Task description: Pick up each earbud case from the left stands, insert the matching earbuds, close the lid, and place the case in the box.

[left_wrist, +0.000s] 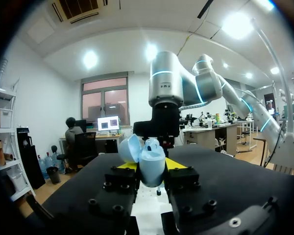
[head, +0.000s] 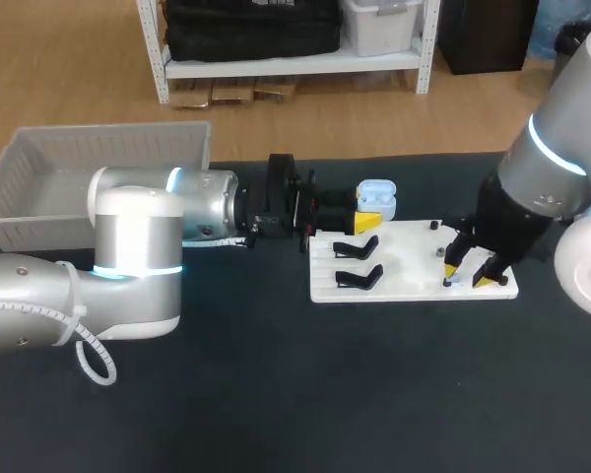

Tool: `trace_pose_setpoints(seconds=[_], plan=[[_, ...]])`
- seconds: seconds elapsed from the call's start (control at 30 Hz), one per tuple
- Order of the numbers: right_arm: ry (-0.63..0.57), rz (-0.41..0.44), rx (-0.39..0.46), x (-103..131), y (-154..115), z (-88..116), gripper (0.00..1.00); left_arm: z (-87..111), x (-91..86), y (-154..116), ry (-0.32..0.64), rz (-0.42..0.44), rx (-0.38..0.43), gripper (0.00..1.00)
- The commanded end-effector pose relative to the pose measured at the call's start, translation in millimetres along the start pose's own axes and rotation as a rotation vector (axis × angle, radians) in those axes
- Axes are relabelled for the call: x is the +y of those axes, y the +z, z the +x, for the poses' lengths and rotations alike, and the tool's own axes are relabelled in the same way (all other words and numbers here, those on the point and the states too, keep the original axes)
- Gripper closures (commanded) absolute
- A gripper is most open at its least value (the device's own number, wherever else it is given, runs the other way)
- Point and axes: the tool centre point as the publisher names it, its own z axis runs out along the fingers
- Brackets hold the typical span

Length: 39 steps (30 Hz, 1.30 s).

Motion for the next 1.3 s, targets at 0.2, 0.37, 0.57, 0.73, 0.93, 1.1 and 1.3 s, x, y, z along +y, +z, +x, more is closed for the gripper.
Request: trace_pose_setpoints(seconds=[0.2, 0.37, 0.57, 0.73, 0.93, 1.1, 1.3], plan=[[-0.002, 0.003, 0.014, 1.9, 5.4, -3.3, 0.62, 1.0, -0.8, 0.1, 0.003, -0.003, -0.003, 1.00], [-0.007, 0.002, 0.017, 4.2, 7.1, -4.1, 0.62, 1.0, -0.8, 0.1, 0.003, -0.003, -0.003, 1.00], [-0.006, 0.006, 0.021, 4.9, 10.4, -5.4, 0.65, 1.0, -0.8, 0.1, 0.003, -0.003, -0.003, 1.00], [-0.002, 0.011, 0.025, 3.8, 11.9, -6.0, 0.69, 1.0, -0.8, 0.1, 0.003, -0.003, -0.003, 1.00], [0.004, 0.012, 0.028, 3.4, 11.9, -5.8, 0.71, 1.0, -0.8, 0.1, 0.003, -0.003, -0.003, 1.00], [0.006, 0.014, 0.031, 3.4, 12.1, -5.5, 0.71, 1.0, -0.8, 0.1, 0.003, -0.003, -0.003, 1.00], [0.007, 0.019, 0.032, 4.0, 14.4, -6.3, 0.71, 1.0, -0.8, 0.1, 0.003, -0.003, -0.003, 1.00]])
